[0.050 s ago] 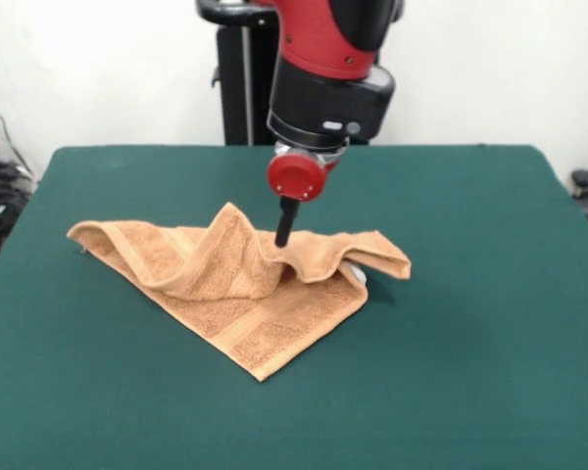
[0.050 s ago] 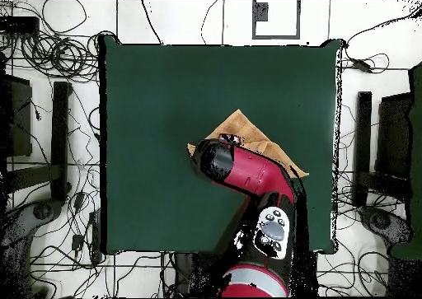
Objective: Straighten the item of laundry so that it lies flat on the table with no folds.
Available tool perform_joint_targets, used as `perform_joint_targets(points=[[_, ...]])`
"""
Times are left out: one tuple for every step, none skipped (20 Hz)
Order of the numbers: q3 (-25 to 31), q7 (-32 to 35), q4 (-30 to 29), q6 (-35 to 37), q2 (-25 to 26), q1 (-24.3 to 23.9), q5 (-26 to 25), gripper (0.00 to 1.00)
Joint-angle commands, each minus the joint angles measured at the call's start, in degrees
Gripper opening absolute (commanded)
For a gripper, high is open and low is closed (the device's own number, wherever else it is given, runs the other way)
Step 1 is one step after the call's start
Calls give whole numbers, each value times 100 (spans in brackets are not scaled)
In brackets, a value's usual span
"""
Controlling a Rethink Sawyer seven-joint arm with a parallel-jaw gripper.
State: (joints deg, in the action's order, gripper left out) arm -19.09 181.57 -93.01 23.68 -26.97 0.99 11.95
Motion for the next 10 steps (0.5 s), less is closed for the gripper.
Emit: perform_joint_targets(points=[[-60,1195,-364,-199,508,226,432,100],[-324,1499,-299,-72,608,415,552,100],[-517,1725,-252,0,688,564,647,100],[-705,1918,-237,84,761,708,743,100],[-754,1938,-268,23,786,767,805,100],[-827,1964,-318,29,794,829,879,100],[-839,1937,-357,-14,801,867,953,100],[-850,1910,-396,-58,809,906,1027,100],[-869,1854,-416,-103,815,934,1083,100],[-876,1793,-439,-80,805,933,1138,100]])
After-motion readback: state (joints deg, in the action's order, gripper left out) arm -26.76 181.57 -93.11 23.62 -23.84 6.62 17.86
